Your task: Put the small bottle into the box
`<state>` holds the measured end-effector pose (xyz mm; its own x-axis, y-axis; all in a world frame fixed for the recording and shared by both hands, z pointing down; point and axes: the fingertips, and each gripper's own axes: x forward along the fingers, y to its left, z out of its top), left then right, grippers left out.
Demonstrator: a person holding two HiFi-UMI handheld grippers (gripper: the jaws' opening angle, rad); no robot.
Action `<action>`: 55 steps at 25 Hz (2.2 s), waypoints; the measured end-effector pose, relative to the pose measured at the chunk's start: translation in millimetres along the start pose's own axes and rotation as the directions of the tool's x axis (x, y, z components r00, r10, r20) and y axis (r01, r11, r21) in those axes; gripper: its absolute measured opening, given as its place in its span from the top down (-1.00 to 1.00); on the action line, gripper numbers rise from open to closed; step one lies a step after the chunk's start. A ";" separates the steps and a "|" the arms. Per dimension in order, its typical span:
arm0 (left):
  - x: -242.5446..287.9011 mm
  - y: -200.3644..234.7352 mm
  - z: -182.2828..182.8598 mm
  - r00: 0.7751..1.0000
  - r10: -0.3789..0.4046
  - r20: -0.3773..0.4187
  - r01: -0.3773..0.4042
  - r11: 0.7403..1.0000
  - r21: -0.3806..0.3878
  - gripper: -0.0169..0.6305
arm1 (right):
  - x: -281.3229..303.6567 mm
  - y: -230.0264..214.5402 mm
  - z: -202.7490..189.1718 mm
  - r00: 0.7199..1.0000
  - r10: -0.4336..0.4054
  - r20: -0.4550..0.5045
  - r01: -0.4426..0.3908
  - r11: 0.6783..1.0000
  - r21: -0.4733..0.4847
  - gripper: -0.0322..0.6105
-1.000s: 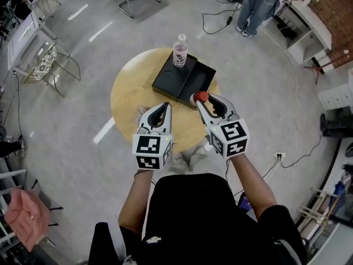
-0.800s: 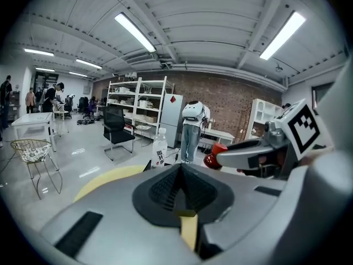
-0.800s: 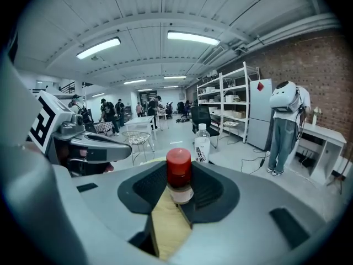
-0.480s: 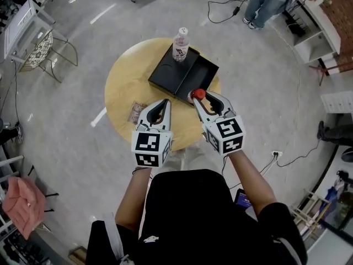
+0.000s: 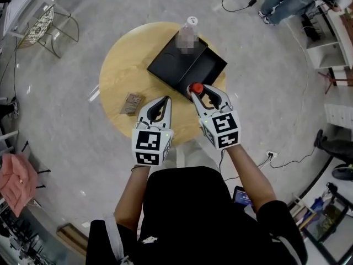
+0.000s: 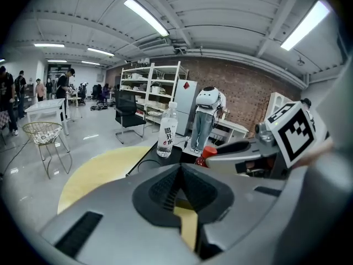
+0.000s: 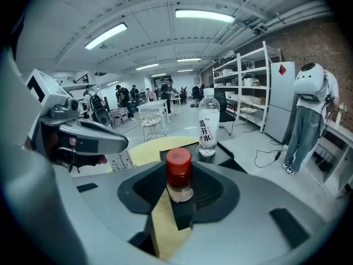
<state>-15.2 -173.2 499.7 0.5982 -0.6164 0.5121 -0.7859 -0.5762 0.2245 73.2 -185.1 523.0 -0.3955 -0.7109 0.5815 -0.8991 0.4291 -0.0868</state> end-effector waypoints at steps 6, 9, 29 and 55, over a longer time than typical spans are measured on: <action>14.2 5.8 -24.7 0.998 0.041 -0.041 -0.043 0.998 -0.043 0.91 | 25.2 -3.0 -23.9 0.997 0.058 -0.049 -0.058 0.998 -0.012 0.50; 18.5 10.8 -34.5 0.996 0.064 -0.055 -0.068 0.996 -0.063 0.91 | 36.7 -2.2 -32.0 0.995 0.081 -0.062 -0.082 0.996 -0.014 0.50; 35.7 34.6 -82.4 0.984 0.124 -0.128 -0.141 0.981 -0.132 0.91 | 90.6 1.9 -71.6 0.980 0.148 -0.137 -0.156 0.987 -0.048 0.50; 46.3 38.2 -80.6 0.985 0.107 -0.133 -0.124 0.984 -0.130 0.91 | 88.6 5.8 -81.9 0.981 0.154 -0.117 -0.162 0.985 -0.065 0.50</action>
<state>-30.1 -180.5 598.8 0.4848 -0.5977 0.6386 -0.8677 -0.4206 0.2651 48.3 -200.0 640.3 -0.5042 -0.5666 0.6518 -0.8090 0.5739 -0.1268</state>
